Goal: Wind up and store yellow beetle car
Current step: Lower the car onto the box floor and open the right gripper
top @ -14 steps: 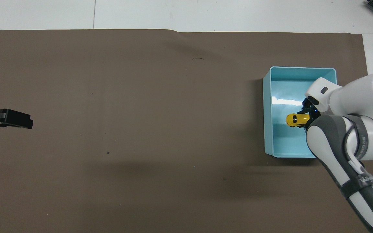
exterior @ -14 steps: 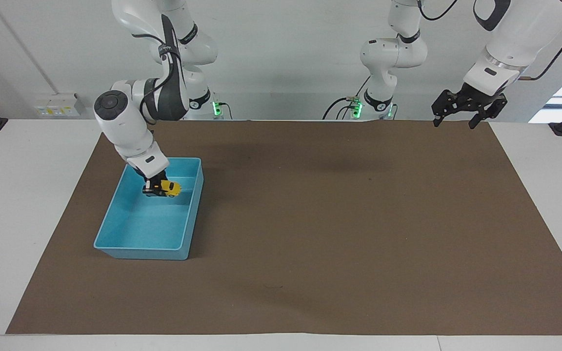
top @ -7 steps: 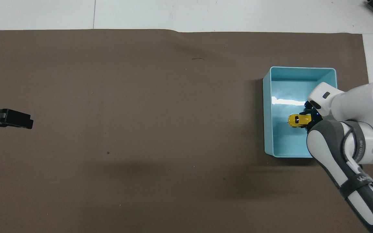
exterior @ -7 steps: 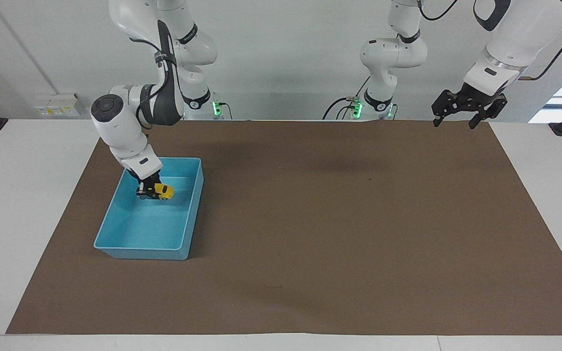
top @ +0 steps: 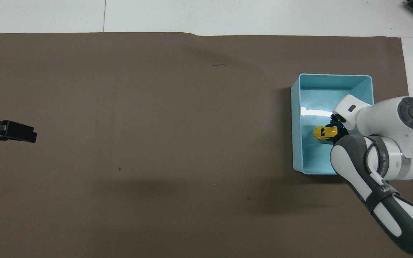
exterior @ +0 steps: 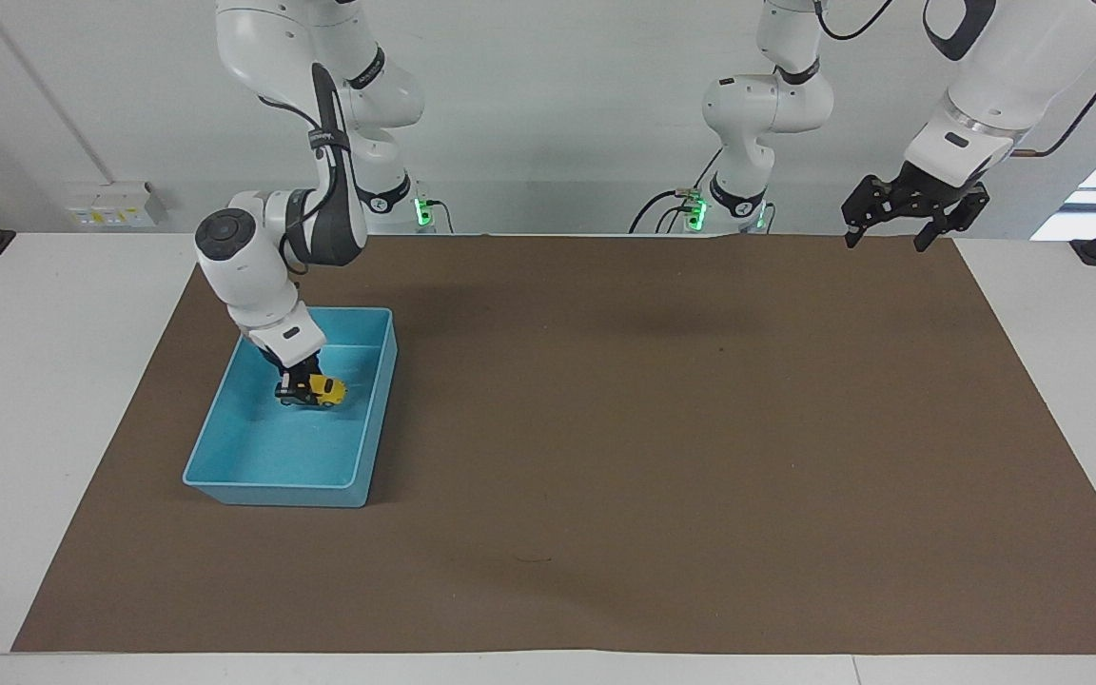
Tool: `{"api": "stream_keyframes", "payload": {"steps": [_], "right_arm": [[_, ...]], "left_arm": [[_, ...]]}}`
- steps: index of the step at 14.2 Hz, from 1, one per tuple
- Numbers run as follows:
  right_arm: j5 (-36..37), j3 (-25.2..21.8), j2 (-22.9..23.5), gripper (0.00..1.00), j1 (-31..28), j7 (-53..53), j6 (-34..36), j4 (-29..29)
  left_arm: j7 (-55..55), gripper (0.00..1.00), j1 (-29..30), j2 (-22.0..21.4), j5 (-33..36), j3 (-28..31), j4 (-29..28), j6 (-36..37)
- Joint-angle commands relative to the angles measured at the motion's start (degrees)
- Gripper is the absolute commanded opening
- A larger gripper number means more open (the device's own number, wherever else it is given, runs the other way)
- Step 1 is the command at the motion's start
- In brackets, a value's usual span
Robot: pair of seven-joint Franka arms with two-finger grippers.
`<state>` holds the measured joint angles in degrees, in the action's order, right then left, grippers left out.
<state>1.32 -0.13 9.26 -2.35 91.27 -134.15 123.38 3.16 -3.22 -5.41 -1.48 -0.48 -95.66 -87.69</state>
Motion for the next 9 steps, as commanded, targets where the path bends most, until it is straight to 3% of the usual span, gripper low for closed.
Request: {"api": "stream_keyframes", "payload": {"steps": [1, 9], "right_arm": [[0.6, 0.6, 0.6, 0.09, -1.3, 1.8, -2.4, 0.7], [0.6, 0.6, 2.7, 0.13, -1.4, 1.6, -4.1, 0.7]], "left_arm": [[0.3, 1.0, 0.9, -0.3, 0.3, -0.6, 0.3, 0.3], [0.3, 1.0, 0.9, -0.3, 0.3, -0.6, 0.3, 0.3]]}}
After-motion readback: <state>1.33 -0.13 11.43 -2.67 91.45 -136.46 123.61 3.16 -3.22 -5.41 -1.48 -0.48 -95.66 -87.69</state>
